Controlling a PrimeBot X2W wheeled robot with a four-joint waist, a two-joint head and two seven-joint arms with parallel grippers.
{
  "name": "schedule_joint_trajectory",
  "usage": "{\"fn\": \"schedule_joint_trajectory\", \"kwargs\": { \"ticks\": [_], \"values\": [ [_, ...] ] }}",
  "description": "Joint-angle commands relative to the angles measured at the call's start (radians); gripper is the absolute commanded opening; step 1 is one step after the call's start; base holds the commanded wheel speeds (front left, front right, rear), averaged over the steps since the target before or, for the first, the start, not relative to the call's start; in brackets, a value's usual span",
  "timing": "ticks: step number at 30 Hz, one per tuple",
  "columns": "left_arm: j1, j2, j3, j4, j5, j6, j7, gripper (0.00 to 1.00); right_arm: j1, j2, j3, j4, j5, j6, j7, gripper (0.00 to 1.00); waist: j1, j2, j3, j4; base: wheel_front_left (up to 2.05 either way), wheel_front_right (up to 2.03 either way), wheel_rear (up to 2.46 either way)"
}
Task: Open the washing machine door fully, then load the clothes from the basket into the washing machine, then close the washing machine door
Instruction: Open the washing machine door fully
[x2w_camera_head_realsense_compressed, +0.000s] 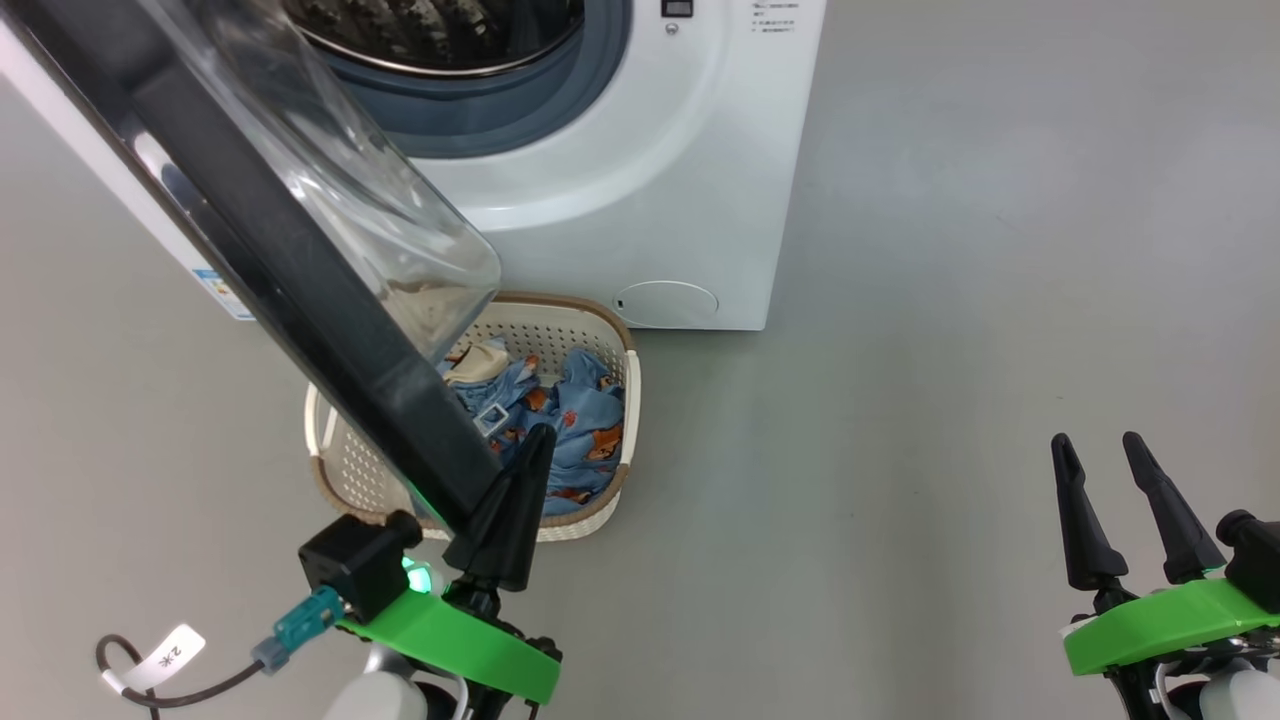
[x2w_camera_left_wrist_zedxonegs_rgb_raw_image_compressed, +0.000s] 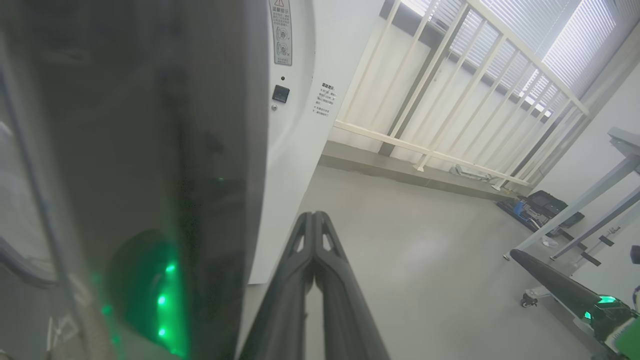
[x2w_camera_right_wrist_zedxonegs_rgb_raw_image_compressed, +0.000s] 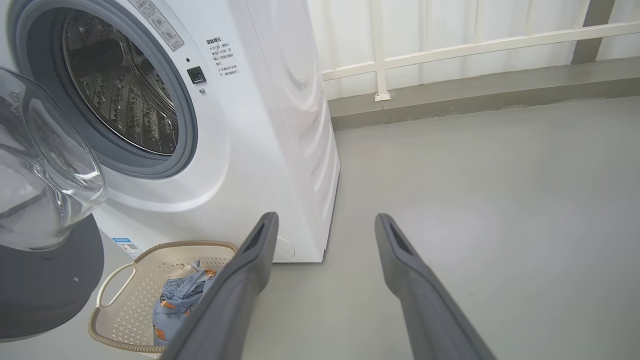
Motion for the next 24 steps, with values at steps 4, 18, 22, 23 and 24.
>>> {"fn": "schedule_joint_trajectory", "kwargs": {
  "ticks": [4, 18, 22, 23, 24],
  "values": [
    [-0.011, 0.033, 0.072, -0.004, 0.002, 0.011, -0.006, 0.00, -0.014, -0.021, 0.024, -0.028, -0.020, 0.004, -0.013, 1.00, 0.0000, 0.0000, -0.003, 0.018, 0.00, 0.00, 0.00],
    [0.018, 0.032, 0.096, 0.013, 0.016, 0.011, -0.006, 0.00, -0.018, -0.035, 0.033, -0.031, -0.021, 0.004, -0.013, 1.00, 0.0000, 0.0000, -0.008, 0.075, 0.00, 0.00, 0.00],
    [0.031, 0.032, 0.108, 0.014, 0.017, 0.013, -0.006, 0.00, -0.014, -0.037, 0.035, -0.030, -0.019, 0.004, -0.013, 1.00, 0.0000, 0.0000, -0.015, 0.093, 0.00, 0.00, 0.00],
    [0.034, 0.032, 0.110, 0.014, 0.017, 0.013, -0.006, 0.00, -0.013, -0.038, 0.036, -0.030, -0.018, 0.004, -0.013, 1.00, 0.0000, 0.0000, -0.018, 0.097, 0.00, 0.00, 0.00],
    [0.038, 0.032, 0.114, 0.014, 0.017, 0.014, -0.006, 0.00, -0.012, -0.039, 0.037, -0.030, -0.018, 0.004, -0.013, 1.00, 0.0000, 0.0000, -0.019, 0.101, 0.00, 0.00, 0.00]
  ]
}}
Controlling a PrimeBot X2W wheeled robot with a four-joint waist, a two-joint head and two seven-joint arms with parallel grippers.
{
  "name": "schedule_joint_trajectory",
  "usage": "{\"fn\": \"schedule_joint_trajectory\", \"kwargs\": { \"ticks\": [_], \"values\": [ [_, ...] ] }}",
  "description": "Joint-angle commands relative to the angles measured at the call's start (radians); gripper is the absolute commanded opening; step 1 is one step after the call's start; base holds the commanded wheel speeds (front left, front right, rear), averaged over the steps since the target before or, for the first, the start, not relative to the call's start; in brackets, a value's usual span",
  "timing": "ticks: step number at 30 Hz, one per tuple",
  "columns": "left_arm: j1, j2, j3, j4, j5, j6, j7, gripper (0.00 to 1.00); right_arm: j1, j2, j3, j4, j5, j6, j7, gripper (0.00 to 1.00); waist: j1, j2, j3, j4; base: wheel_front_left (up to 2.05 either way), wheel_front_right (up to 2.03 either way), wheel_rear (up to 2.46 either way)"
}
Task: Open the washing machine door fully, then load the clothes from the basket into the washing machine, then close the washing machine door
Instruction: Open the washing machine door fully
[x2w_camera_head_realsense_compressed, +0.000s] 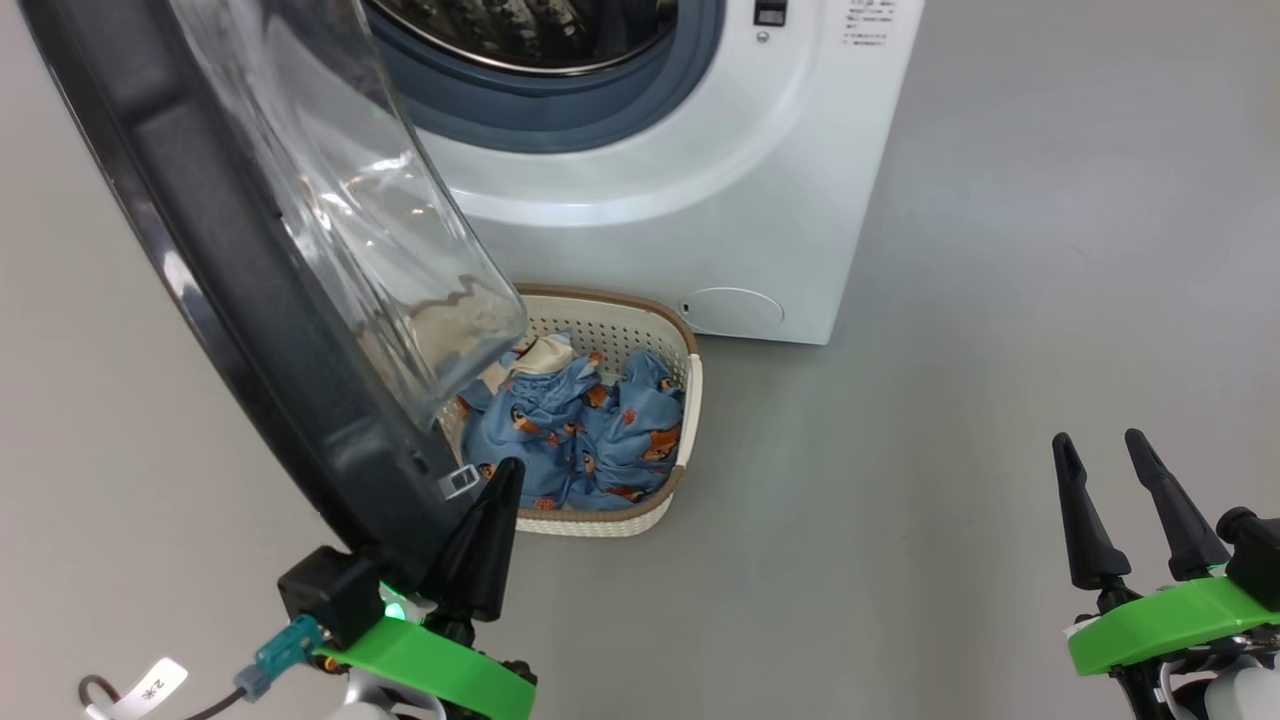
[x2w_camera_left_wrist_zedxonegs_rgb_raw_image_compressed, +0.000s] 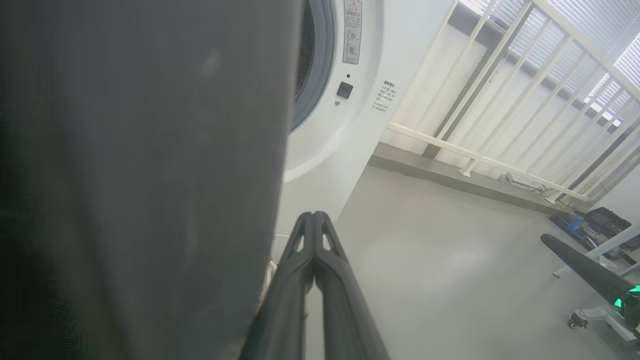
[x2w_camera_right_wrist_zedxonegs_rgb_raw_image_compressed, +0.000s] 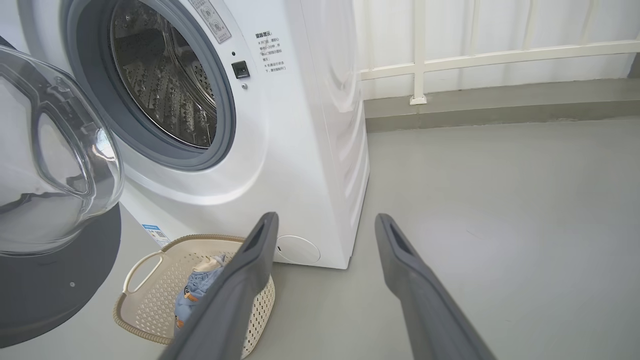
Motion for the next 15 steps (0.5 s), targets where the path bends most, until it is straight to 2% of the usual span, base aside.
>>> {"fn": "schedule_joint_trajectory", "kwargs": {
  "ticks": [1, 15],
  "values": [
    [-0.008, 0.034, 0.069, -0.016, 0.008, 0.015, -0.007, 0.00, -0.011, -0.017, 0.026, -0.025, 0.000, 0.004, -0.013, 1.00, 0.0000, 0.0000, -0.007, 0.012, 0.00, 0.00, 0.00],
    [0.036, 0.034, 0.117, -0.021, 0.008, 0.030, -0.007, 0.00, -0.001, -0.026, 0.030, -0.024, 0.004, 0.004, -0.013, 1.00, 0.0000, 0.0000, -0.024, 0.057, 0.00, 0.00, 0.00]
  ]
}}
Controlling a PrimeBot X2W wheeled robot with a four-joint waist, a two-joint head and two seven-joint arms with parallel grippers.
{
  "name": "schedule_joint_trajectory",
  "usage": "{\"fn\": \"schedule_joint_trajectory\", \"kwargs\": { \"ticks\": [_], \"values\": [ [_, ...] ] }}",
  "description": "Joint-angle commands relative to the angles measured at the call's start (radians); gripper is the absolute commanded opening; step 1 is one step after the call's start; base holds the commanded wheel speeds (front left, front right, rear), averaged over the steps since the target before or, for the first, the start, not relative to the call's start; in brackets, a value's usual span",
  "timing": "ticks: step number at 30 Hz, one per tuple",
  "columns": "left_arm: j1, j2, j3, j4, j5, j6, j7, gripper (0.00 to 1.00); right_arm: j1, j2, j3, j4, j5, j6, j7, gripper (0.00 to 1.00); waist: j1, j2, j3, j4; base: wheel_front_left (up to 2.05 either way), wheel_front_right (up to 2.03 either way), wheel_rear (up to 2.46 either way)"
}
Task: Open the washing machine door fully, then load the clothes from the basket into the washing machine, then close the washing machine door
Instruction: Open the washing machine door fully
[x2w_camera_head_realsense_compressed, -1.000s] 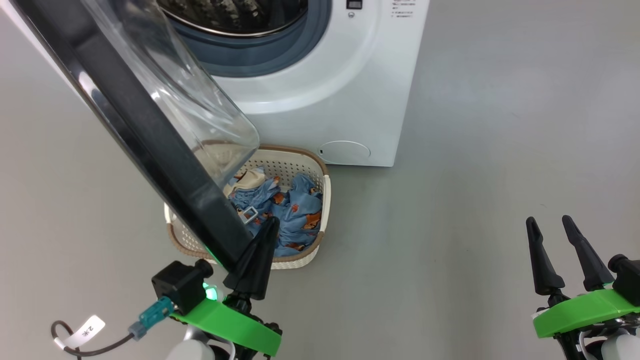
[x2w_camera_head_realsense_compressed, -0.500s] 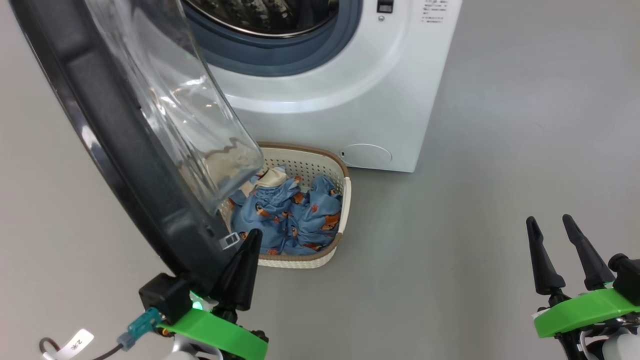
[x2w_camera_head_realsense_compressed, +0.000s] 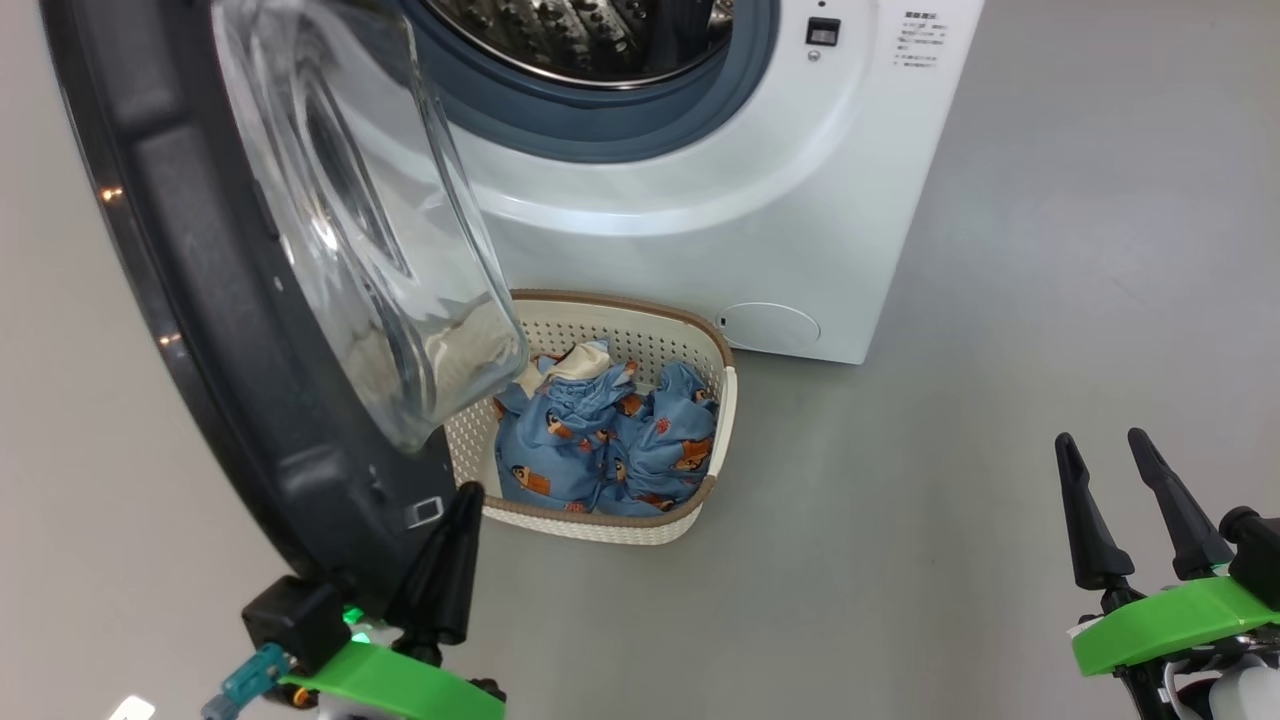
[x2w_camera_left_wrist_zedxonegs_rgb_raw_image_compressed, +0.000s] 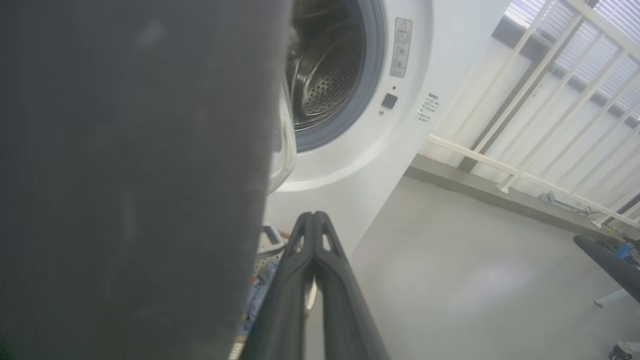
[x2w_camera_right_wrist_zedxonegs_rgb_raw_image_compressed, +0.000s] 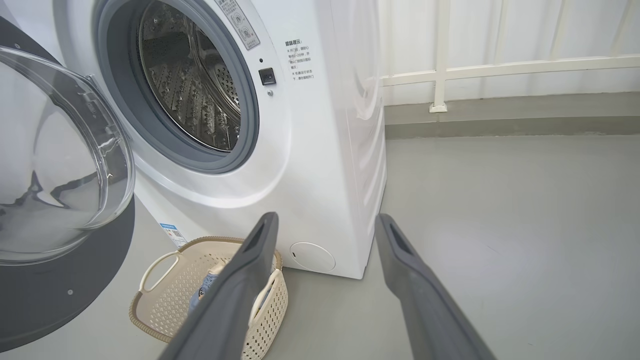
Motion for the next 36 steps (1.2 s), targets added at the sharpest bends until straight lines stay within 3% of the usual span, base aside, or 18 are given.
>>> {"fn": "schedule_joint_trajectory", "kwargs": {
  "ticks": [1, 36],
  "values": [
    [-0.011, 0.032, 0.065, -0.019, 0.006, 0.022, -0.007, 0.00, -0.001, -0.018, 0.029, -0.024, 0.004, 0.004, -0.013, 1.00, 0.0000, 0.0000, -0.002, 0.005, 0.00, 0.00, 0.00],
    [0.058, 0.032, 0.263, -0.038, 0.024, 0.075, -0.007, 0.00, 0.016, -0.025, 0.032, -0.024, 0.005, 0.004, -0.013, 1.00, 0.0000, 0.0000, -0.009, 0.088, 0.00, 0.00, 0.00]
  ]
}}
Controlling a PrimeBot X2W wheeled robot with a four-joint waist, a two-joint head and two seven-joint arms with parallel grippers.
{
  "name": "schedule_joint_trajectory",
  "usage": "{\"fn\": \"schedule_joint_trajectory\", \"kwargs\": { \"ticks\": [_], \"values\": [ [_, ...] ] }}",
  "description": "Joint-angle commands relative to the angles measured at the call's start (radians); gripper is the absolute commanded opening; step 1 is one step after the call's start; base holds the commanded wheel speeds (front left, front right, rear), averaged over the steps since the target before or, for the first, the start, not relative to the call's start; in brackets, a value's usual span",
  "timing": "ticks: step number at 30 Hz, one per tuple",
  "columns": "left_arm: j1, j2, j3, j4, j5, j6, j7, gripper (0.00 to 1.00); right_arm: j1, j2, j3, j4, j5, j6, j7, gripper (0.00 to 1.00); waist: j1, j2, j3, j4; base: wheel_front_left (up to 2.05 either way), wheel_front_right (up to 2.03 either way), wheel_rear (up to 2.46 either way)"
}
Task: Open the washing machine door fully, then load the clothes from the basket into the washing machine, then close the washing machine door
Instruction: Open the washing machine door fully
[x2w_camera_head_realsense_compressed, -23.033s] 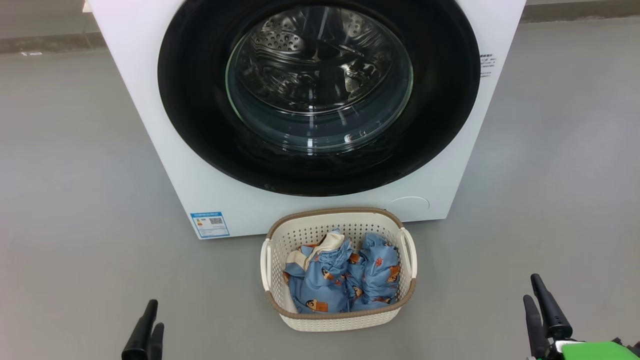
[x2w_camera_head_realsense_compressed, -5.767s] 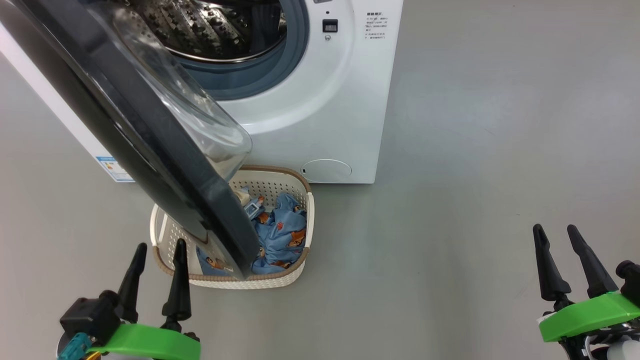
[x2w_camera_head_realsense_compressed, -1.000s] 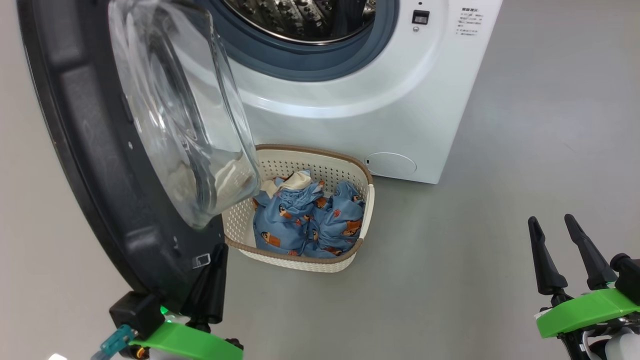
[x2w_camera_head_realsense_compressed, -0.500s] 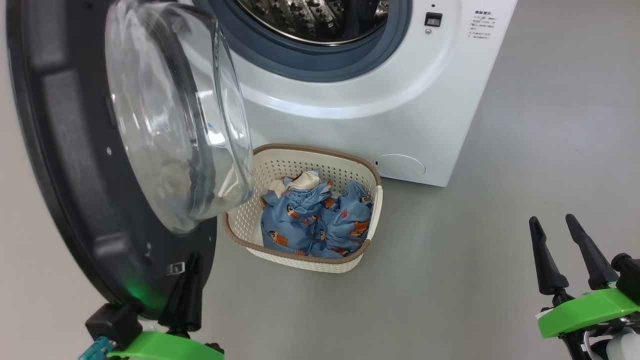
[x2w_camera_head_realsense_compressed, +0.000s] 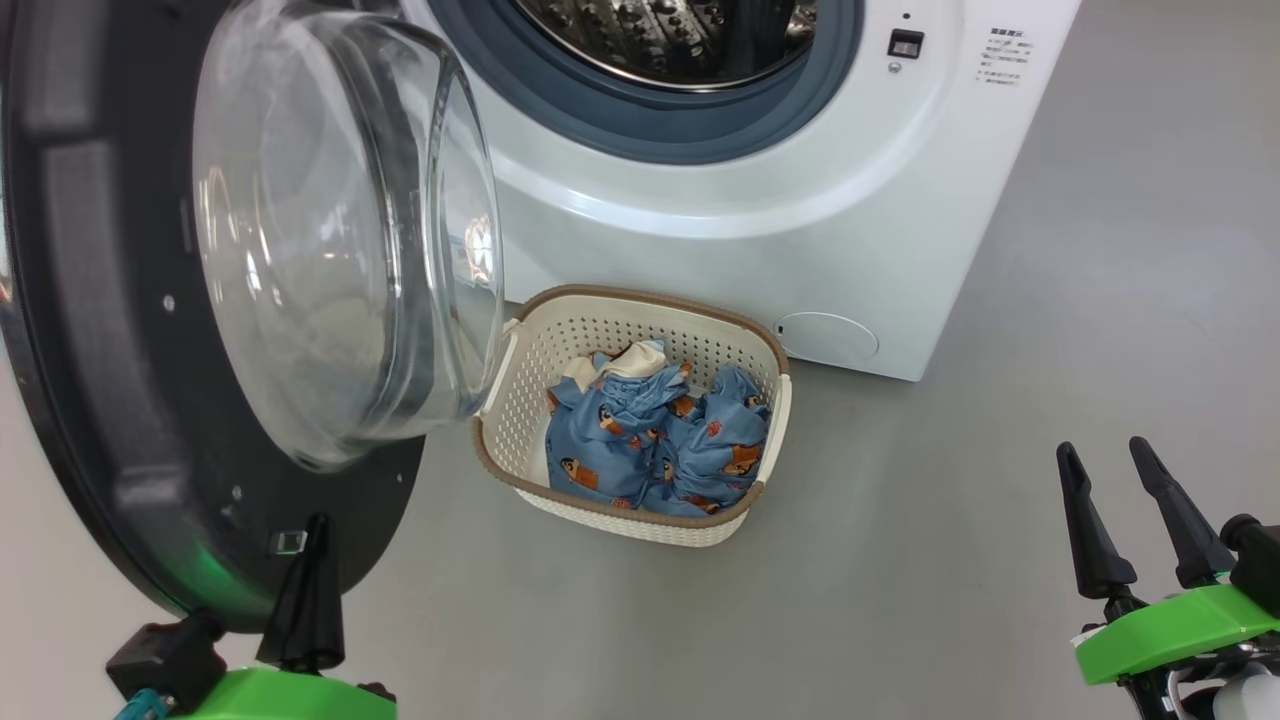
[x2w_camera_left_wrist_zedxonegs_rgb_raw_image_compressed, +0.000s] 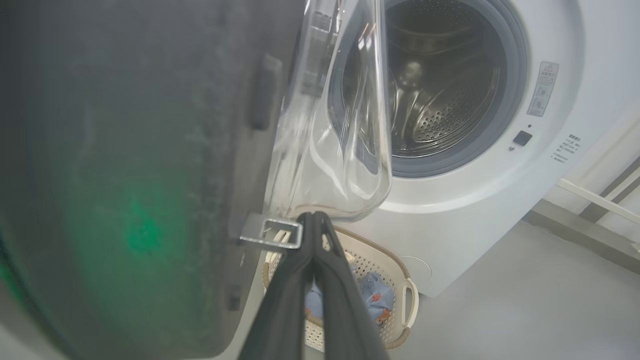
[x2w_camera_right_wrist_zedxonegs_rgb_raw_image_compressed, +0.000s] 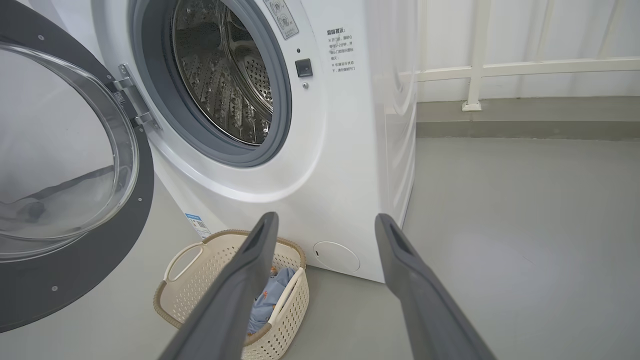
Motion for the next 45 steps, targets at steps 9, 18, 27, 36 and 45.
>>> {"fn": "schedule_joint_trajectory", "kwargs": {
  "ticks": [9, 18, 27, 36, 45],
  "values": [
    [-0.013, 0.031, 0.111, -0.025, 0.015, 0.030, -0.008, 0.00, 0.006, -0.021, 0.030, -0.024, 0.006, 0.004, -0.013, 1.00, 0.0000, 0.0000, 0.001, 0.026, 0.00, 0.00, 0.00],
    [-0.033, 0.031, 0.182, -0.010, 0.033, 0.038, -0.008, 0.00, 0.006, -0.024, 0.034, -0.025, 0.005, 0.004, -0.013, 1.00, 0.0000, 0.0000, 0.008, 0.039, 0.00, 0.00, 0.00],
    [-0.075, 0.031, 0.255, 0.024, 0.068, 0.031, -0.008, 0.00, 0.003, -0.027, 0.030, -0.026, 0.005, 0.004, -0.013, 1.00, 0.0000, 0.0000, 0.024, 0.042, 0.00, 0.00, 0.00],
    [-0.123, 0.031, 0.334, 0.066, 0.111, 0.009, -0.008, 0.00, -0.004, -0.032, 0.027, -0.027, 0.002, 0.004, -0.013, 1.00, 0.0000, 0.0000, 0.042, 0.044, 0.00, 0.00, 0.00],
    [-0.162, 0.031, 0.391, 0.118, 0.134, -0.002, -0.008, 0.00, -0.006, -0.035, 0.024, -0.026, 0.001, 0.004, -0.013, 1.00, 0.0000, 0.0000, 0.047, 0.047, 0.00, 0.00, 0.00]
  ]
}}
